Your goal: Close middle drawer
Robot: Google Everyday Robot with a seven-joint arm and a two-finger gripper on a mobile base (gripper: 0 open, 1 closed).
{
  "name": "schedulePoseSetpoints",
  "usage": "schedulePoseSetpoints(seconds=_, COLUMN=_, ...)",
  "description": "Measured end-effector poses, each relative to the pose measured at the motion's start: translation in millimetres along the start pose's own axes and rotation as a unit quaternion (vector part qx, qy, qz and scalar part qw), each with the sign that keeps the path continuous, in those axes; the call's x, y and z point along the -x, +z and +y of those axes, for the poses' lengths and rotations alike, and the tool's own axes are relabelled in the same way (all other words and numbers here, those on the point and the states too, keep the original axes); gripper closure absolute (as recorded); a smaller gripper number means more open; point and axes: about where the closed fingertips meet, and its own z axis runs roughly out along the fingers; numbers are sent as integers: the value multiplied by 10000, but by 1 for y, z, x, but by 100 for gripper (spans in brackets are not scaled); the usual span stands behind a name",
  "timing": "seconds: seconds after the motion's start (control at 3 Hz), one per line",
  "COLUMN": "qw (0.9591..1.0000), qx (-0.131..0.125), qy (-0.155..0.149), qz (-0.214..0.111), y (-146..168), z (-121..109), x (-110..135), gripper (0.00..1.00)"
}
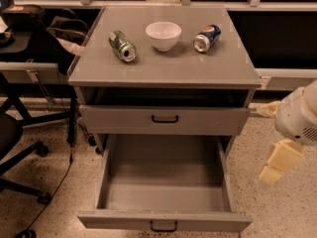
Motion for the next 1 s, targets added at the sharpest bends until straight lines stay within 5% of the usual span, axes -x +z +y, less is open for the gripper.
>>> schedulePoseSetpoints(seconds=0.67, qw=9966, qx=-597, qy=530, qz=-211, y=40, z=18, x=-19, gripper=0)
schedulePoseSetpoints(seconds=1.0, qw=9957, qx=-656, qy=623, qz=-198, y=59, z=28, x=-26, gripper=0)
